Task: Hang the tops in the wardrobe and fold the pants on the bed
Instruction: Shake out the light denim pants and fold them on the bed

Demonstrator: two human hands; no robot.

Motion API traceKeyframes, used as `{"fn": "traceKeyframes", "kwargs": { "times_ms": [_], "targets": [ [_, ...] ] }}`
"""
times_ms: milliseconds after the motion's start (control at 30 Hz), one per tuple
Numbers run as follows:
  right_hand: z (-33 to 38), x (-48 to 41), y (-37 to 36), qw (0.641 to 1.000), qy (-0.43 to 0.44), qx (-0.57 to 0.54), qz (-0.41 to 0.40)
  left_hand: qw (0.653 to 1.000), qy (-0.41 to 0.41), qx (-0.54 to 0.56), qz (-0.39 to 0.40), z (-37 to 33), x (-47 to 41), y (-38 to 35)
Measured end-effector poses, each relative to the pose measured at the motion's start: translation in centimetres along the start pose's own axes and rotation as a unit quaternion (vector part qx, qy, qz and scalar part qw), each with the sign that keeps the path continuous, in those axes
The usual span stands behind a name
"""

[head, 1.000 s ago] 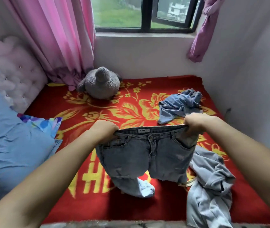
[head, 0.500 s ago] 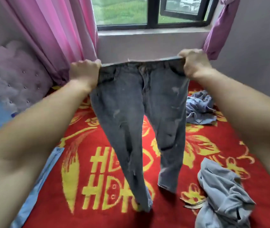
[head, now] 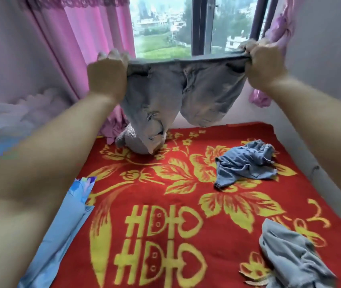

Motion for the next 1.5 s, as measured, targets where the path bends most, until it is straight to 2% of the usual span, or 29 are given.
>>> {"fn": "traceKeyframes", "kwargs": {
  "times_ms": [100, 200, 367, 467, 600, 700, 767, 900, 967, 1033, 1067, 1100, 1133, 1200, 1233, 1267, 1300, 1367, 1433, 1500],
  "targets": [
    [-2.4, 7.3, -6.5, 0.994, -0.036, 0.002, 0.105, 0.996, -0.043, 0.041, 0.065, -3.9, 7.8, -4.8],
    [-5.9, 17.1, -14.9, 0.973, -0.058, 0.057, 0.216, 0.977, -0.072, 0.05, 0.193, -8.7, 18.0, -12.0],
    [-12.6, 37.1, -28.4, 0.903, -0.071, 0.171, 0.388, 0.913, -0.097, 0.096, 0.384, -17.4, 37.4, -23.7],
    [-16.0, 48.9, -33.5, 0.855, -0.063, 0.216, 0.467, 0.876, -0.129, 0.105, 0.453, -22.2, 48.4, -28.1],
    [-19.3, 61.4, -36.6, 0.806, -0.046, 0.254, 0.533, 0.827, -0.165, 0.128, 0.522, -27.6, 60.1, -30.5],
    [-20.9, 66.8, -36.9, 0.782, -0.059, 0.261, 0.563, 0.799, -0.146, 0.163, 0.56, -29.9, 65.6, -30.2],
    [-21.5, 67.9, -36.9, 0.783, -0.056, 0.267, 0.559, 0.802, -0.141, 0.166, 0.556, -30.2, 66.7, -30.1],
    [-21.9, 69.0, -36.5, 0.812, -0.064, 0.248, 0.524, 0.769, -0.144, 0.169, 0.6, -30.6, 69.0, -30.7],
    [-22.3, 71.4, -37.0, 0.776, -0.052, 0.266, 0.57, 0.719, -0.138, 0.181, 0.657, -31.4, 71.2, -31.1],
    [-23.2, 74.9, -37.8, 0.691, -0.032, 0.304, 0.655, 0.638, -0.116, 0.216, 0.73, -32.6, 74.3, -31.3],
    [-23.7, 76.0, -38.1, 0.659, -0.03, 0.322, 0.679, 0.611, -0.099, 0.229, 0.752, -33.0, 75.4, -31.4],
    [-23.9, 76.1, -38.5, 0.661, -0.037, 0.325, 0.675, 0.617, -0.087, 0.239, 0.745, -33.3, 75.5, -31.6],
    [-23.9, 75.5, -39.1, 0.692, -0.049, 0.314, 0.648, 0.653, -0.083, 0.244, 0.713, -33.5, 74.9, -31.9],
    [-23.5, 73.3, -40.0, 0.789, -0.09, 0.254, 0.553, 0.737, -0.074, 0.252, 0.622, -34.0, 73.4, -32.4],
    [-23.2, 72.5, -40.2, 0.825, -0.098, 0.216, 0.512, 0.762, -0.073, 0.268, 0.585, -34.5, 72.8, -32.5],
    [-22.8, 72.1, -40.5, 0.846, -0.087, 0.188, 0.491, 0.772, -0.076, 0.287, 0.561, -35.2, 72.5, -32.8],
    [-22.7, 72.3, -41.1, 0.844, -0.064, 0.18, 0.501, 0.77, -0.084, 0.302, 0.556, -36.1, 72.4, -33.2],
    [-23.4, 73.8, -42.3, 0.797, -0.004, 0.22, 0.563, 0.739, -0.1, 0.316, 0.587, -37.8, 72.8, -34.4],
    [-25.1, 75.2, -42.9, 0.738, -0.003, 0.275, 0.616, 0.683, -0.098, 0.317, 0.651, -39.2, 74.0, -35.8],
    [-25.6, 74.9, -43.4, 0.725, -0.027, 0.268, 0.634, 0.657, -0.072, 0.315, 0.681, -39.9, 74.1, -36.6]
  ]
}}
Point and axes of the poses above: each hand's wrist, its own x-axis away from the middle knuckle, its own y-axis out of the back of the hand, z = x × y, the point moved 9 cm from there along -x, towards the middle knuckle, and after that the axes turned 14 degrees about -y, right-handed, at the moved point
